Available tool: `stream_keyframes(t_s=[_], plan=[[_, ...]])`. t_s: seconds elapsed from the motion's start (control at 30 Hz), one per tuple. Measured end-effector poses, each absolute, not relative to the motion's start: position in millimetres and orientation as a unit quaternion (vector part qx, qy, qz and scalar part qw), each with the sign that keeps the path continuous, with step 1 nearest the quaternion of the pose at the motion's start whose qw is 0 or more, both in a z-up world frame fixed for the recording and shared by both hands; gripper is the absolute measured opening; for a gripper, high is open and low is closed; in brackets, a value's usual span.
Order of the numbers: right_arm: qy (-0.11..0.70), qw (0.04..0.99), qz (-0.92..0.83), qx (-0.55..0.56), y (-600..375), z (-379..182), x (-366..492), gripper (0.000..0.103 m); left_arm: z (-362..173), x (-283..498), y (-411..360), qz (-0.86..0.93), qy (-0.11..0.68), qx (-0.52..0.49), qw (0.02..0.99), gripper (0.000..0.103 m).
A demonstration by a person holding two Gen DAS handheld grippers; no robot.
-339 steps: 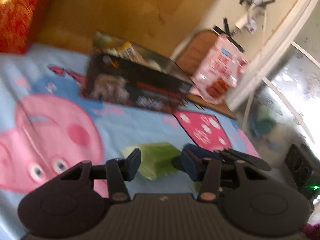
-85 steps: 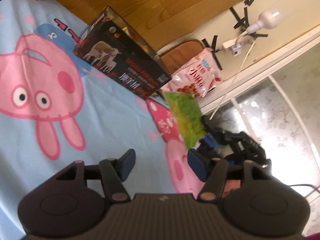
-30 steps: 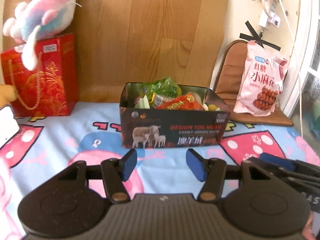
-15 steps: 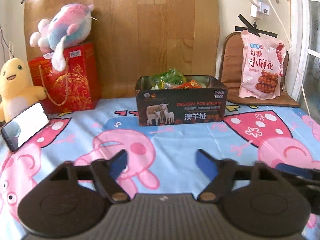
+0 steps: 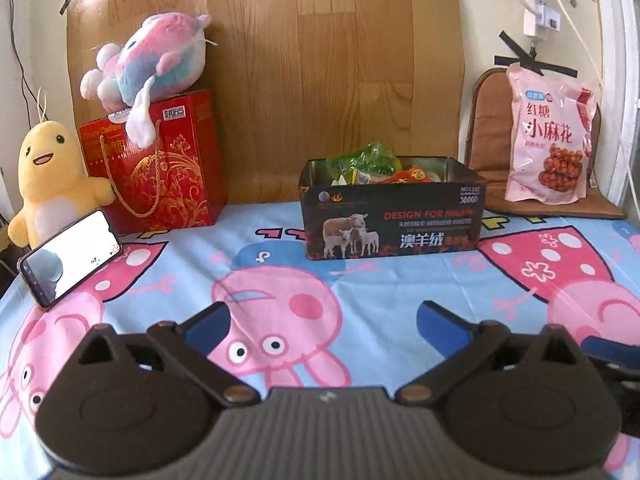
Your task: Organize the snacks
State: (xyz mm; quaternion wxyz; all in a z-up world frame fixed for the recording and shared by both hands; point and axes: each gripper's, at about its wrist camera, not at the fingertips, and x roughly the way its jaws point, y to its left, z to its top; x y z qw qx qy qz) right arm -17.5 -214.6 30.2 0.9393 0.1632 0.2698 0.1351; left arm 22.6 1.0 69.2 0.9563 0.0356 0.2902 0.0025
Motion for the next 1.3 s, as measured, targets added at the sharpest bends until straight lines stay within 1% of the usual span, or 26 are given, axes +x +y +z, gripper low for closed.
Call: stream_keyframes(t_s=[0.13, 0.23, 0.33, 0.8, 0.93, 1.1, 1.23, 1.3], plan=[[0.273, 0.941, 0.119, 0.158, -213.3, 21.5, -8.6, 0.070, 60.9, 33.4, 2.8, 0.014, 0.285, 0.032, 0.958, 0.103], [0.280, 0.941, 0.110, 0.157, -212.3, 16.3, -2.0, 0.071, 54.6, 43.5, 1.8, 0.016, 0.281, 0.038, 0.959, 0.103], [0.282, 0.942, 0.102, 0.151, -210.8, 14.6, 5.0, 0.072, 50.3, 56.5, 2.6, 0.003, 0.295, 0.033, 0.955, 0.103], [0.295, 0.941, 0.082, 0.142, -207.2, 7.1, 28.5, 0.073, 28.4, 91.7, 17.2, 0.008, 0.330, 0.017, 0.944, 0.103], [0.294, 0.942, 0.080, 0.139, -202.9, 6.5, 30.5, 0.077, 25.2, 96.5, 17.8, -0.009, 0.336, 0.012, 0.942, 0.103], [0.285, 0.947, 0.080, 0.128, -200.9, 9.2, 40.6, 0.077, 18.7, 102.9, 18.3, -0.040, 0.338, -0.008, 0.940, 0.103], [0.261, 0.957, 0.068, 0.108, -200.3, 12.3, 54.7, 0.077, 9.9, 106.6, 23.8, -0.059, 0.350, -0.034, 0.934, 0.103], [0.263, 0.955, 0.068, 0.119, -203.3, 9.2, 59.8, 0.077, 10.9, 103.8, 26.6, -0.064, 0.339, -0.047, 0.938, 0.103]])
